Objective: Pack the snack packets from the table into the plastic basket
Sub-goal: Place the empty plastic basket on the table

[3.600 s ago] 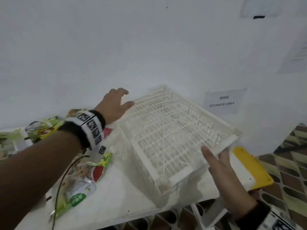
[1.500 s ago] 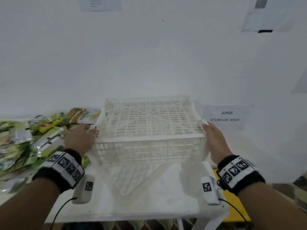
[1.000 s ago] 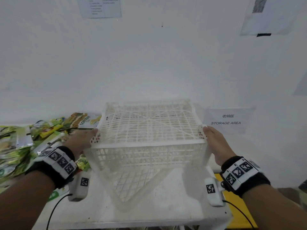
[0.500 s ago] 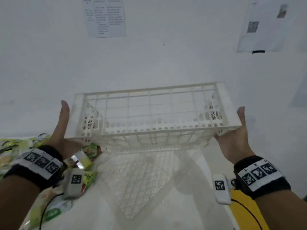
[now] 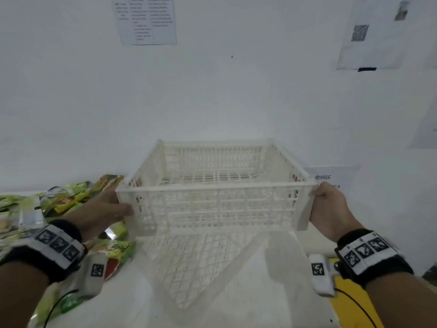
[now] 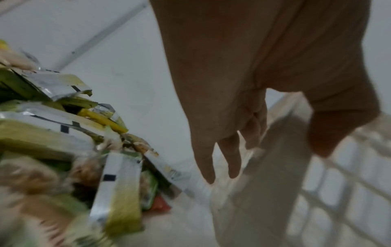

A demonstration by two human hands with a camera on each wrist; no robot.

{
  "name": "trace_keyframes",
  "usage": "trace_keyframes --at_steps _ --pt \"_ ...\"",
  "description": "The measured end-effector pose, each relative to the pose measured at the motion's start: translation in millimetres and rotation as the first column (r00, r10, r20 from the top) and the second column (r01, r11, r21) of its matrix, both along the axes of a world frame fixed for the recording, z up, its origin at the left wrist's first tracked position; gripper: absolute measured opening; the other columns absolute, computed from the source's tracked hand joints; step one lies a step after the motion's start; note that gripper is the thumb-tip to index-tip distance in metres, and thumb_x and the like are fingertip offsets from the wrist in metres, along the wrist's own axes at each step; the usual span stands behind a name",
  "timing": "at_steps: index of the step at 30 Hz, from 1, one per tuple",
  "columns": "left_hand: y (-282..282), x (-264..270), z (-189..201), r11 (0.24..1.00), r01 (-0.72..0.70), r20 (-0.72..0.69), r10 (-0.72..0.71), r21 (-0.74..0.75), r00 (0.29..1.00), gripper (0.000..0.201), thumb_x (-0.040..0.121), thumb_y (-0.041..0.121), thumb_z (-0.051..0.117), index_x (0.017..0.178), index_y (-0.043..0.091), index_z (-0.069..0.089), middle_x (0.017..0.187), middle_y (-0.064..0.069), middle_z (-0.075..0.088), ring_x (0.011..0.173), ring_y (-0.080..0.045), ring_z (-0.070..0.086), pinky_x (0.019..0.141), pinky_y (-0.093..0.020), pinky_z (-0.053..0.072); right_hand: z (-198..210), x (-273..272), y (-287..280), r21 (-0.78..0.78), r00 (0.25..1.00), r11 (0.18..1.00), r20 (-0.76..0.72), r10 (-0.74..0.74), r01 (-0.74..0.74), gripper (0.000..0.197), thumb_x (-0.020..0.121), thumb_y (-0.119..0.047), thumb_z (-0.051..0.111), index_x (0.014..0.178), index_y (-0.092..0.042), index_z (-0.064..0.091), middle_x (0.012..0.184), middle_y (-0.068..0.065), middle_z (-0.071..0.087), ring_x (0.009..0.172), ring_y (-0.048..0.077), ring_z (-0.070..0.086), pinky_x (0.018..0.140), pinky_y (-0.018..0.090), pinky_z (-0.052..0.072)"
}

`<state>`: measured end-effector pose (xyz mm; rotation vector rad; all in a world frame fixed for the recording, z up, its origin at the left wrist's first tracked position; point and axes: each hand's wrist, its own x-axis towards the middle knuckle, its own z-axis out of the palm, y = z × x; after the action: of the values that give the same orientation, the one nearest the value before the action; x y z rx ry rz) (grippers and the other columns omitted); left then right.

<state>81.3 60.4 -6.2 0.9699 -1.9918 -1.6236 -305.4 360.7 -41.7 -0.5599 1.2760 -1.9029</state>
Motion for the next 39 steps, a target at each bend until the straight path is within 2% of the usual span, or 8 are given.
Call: trace_keyframes --at_steps 9,14,16,19,23,26,32,39 --pt "5.8 -13.4 -66.3 0.992 -0.112 0.201 0.121 -0.056 0.972 0.052 0.086 -0.013 0.065 0.121 0.024 0.06 0.115 -0.007 0.073 0.109 -0.031 0.067 0.101 -0.052 0.053 -48.4 13.4 -5.2 0.181 0.995 0.983 0.094 0.025 -0.041 0.037 0.049 -0.028 0.064 0.079 -0.013 0.048 0.074 0.004 0.045 0.063 0.022 0.041 0.06 0.036 0.035" --pt "-14.9 4.0 -56.7 0.959 -0.043 -0.062 0.063 0.28 0.996 0.053 0.086 0.032 0.069 0.133 0.011 0.055 0.131 -0.016 0.066 0.12 -0.038 0.063 0.105 -0.058 0.046 -43.1 9.4 -12.1 0.157 0.98 0.983 -0.186 -0.066 0.096 0.045 0.094 -0.044 0.041 0.133 -0.041 0.062 0.126 -0.009 0.061 0.103 0.011 0.056 0.089 0.038 0.04" --pt "-23.2 5.8 -42.8 0.944 -0.146 -0.125 0.19 0.296 0.974 0.066 0.088 0.047 0.063 0.138 0.008 0.049 0.129 -0.02 0.064 0.117 -0.041 0.061 0.104 -0.059 0.044 -34.7 10.0 -17.6 0.231 0.884 0.952 -0.46 -0.076 0.202 0.048 0.1 -0.054 0.038 0.148 -0.045 0.043 0.144 -0.02 0.048 0.128 0.001 0.048 0.111 0.038 0.033" --pt "-28.3 -16.6 -29.4 0.929 -0.273 0.121 0.309 -0.248 0.943 0.057 0.102 0.046 0.052 0.147 0.013 0.043 0.138 -0.015 0.058 0.12 -0.037 0.06 0.096 -0.051 0.051 -25.9 13.2 -30.6 0.397 0.524 0.81 -0.841 0.133 0.432 0.058 0.103 -0.047 0.043 0.158 -0.033 0.032 0.161 -0.007 0.033 0.14 0.012 0.042 0.117 0.04 0.032" --pt "-40.8 -47.2 -31.3 0.693 0.141 0.527 0.383 -0.707 0.759 0.069 0.099 0.054 0.05 0.153 0.015 0.035 0.142 -0.013 0.056 0.12 -0.032 0.058 0.098 -0.045 0.049 -28.1 25.3 -40.9 0.391 0.247 0.699 -0.92 0.303 0.598 0.049 0.104 -0.05 0.038 0.143 -0.026 0.056 0.164 0.0 0.028 0.137 0.019 0.048 0.103 0.037 0.042" --pt "-44.2 -62.2 -41.6 0.723 0.245 0.666 0.378 -0.646 0.643 0.053 0.104 0.043 0.041 0.147 0.012 0.035 0.126 -0.018 0.063 0.096 -0.031 0.059 0.079 -0.037 0.047 -30.8 26.9 -41.1 0.364 0.247 0.71 -0.931 0.268 0.602 0.05 0.105 -0.042 0.038 0.147 -0.019 0.053 0.166 0.004 0.028 0.145 0.02 0.038 0.108 0.039 0.038" --pt "-41.5 -64.3 -51.9 0.719 0.154 0.603 0.423 -0.678 0.676 0.034 0.104 0.021 0.038 0.136 0.01 0.042 0.11 -0.022 0.064 0.094 -0.036 0.062 0.072 -0.038 0.044 -31.2 27.7 -46.6 0.376 0.291 0.706 -0.925 0.244 0.6 0.057 0.103 -0.035 0.038 0.154 -0.01 0.041 0.162 0.012 0.034 0.149 0.023 0.031 0.116 0.041 0.031" --pt "-38.7 -67.0 -49.9 0.712 0.178 0.616 0.423 -0.68 0.664 0.035 0.104 0.019 0.04 0.136 0.007 0.044 0.114 -0.021 0.064 0.097 -0.036 0.062 0.071 -0.036 0.043 -26.2 22.0 -53.0 0.372 0.255 0.675 -0.928 0.271 0.637 0.035 0.096 -0.025 0.043 0.123 -0.005 0.052 0.12 0.011 0.057 0.099 0.028 0.052 0.081 0.04 0.04"
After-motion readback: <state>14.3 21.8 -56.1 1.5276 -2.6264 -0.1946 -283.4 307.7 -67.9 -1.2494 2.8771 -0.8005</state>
